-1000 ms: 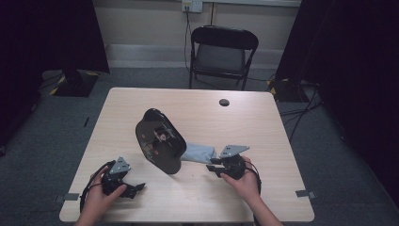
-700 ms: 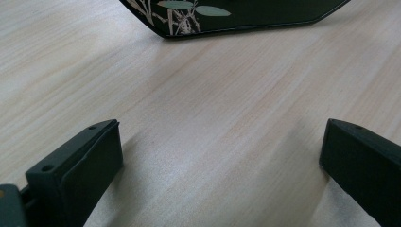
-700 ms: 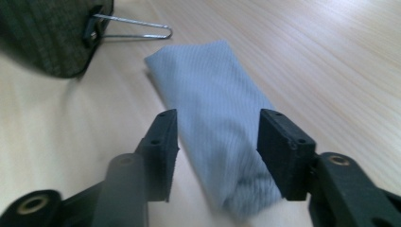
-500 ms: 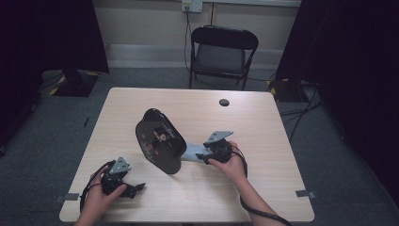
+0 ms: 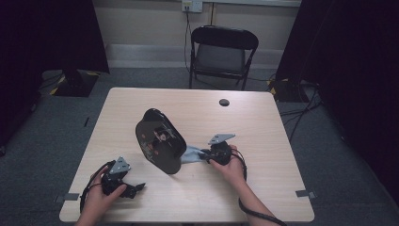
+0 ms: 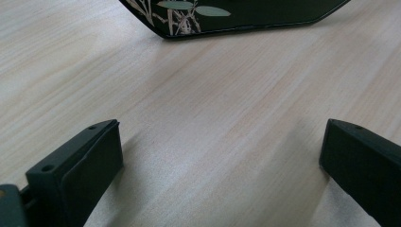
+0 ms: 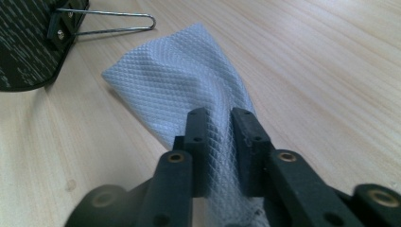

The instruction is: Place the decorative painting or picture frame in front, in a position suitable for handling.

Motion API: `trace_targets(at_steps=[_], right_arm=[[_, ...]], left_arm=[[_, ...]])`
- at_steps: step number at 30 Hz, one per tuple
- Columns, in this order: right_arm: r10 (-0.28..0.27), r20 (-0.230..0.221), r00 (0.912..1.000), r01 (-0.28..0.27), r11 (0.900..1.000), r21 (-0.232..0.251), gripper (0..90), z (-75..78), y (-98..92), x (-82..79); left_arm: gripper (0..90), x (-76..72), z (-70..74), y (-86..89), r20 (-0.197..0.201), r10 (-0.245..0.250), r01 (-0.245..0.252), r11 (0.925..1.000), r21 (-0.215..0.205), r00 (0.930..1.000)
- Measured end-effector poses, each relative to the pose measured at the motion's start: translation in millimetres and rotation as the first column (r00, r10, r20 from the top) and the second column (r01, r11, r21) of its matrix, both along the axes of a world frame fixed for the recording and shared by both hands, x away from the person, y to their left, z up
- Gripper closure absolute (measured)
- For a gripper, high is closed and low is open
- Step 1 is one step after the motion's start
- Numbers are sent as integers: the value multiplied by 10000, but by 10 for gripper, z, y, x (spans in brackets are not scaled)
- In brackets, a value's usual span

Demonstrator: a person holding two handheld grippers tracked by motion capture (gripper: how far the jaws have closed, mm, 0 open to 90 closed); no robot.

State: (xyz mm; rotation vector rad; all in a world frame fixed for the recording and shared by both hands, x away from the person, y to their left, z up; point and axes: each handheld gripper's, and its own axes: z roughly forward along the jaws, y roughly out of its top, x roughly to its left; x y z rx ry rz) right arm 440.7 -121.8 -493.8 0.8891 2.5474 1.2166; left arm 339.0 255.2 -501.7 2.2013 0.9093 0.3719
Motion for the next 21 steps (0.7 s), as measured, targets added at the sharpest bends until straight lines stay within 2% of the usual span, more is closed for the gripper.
trace_targets(at_steps=[4, 7, 12, 15, 18, 19, 21], right_arm=[[-272, 116, 9996, 272, 9996, 2, 794, 15, -32, -55], [-540, 90, 9985, 539, 9984, 159, 795, 33, -126, -107], [-727, 72, 9973, 727, 9973, 86, 794, 91, -298, -215], [-1040, 61, 9946, 1039, 9946, 30, 791, 148, -519, -349], [-1296, -3, 9916, 1296, 9916, -10, 790, 152, -625, -396], [-1626, -4, 9867, 1626, 9867, -18, 788, 143, -774, -444], [-1864, -19, 9825, 1864, 9825, 43, 784, 134, -883, -481]], left_arm=[[0, 0, 0, 0, -2, -3, 3, 10000, -1, 10000], [0, 0, 0, 0, -1, 2, -2, 10000, -3, 10000], [0, 0, 0, 0, -3, -1, 1, 10000, 2, 10000], [0, 0, 0, 0, -5, -1, 1, 10000, 1, 10000], [0, 0, 0, 0, -2, -1, 1, 10000, 0, 10000], [0, 1, 0, 0, -2, -2, 2, 10000, 1, 10000], [0, 0, 0, 0, -4, 1, -1, 10000, 0, 10000]])
